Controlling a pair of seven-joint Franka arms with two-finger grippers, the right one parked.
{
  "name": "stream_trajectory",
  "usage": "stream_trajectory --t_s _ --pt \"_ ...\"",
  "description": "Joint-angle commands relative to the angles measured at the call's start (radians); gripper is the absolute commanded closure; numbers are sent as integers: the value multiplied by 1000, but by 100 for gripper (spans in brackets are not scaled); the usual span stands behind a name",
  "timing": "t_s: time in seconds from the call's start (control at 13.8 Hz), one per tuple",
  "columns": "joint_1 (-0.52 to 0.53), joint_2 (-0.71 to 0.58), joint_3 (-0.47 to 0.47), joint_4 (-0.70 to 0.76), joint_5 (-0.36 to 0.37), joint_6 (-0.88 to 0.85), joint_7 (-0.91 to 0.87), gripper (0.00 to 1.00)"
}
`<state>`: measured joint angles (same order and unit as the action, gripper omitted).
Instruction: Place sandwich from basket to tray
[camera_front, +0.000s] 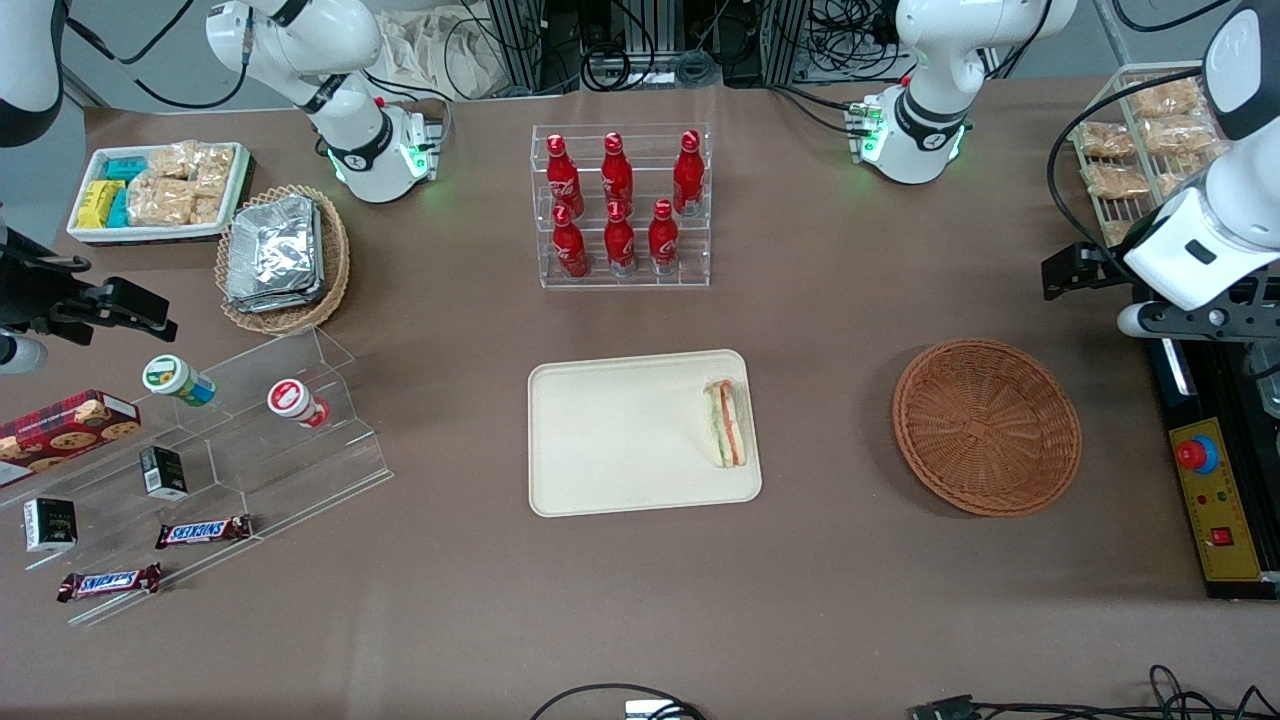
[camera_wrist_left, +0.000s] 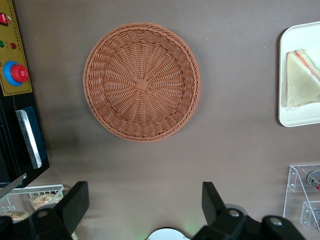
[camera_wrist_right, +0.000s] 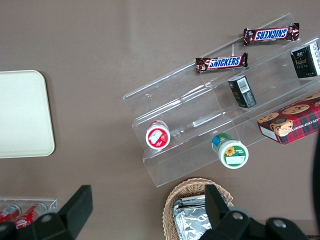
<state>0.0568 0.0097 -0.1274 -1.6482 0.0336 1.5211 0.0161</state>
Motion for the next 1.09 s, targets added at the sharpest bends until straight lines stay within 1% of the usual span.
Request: stream_trajectory --t_s 0.0,1.01 --pt "-3 -16 3 -16 -8 16 10 0" --pt "-3 -10 9 -19 -9 13 7 0"
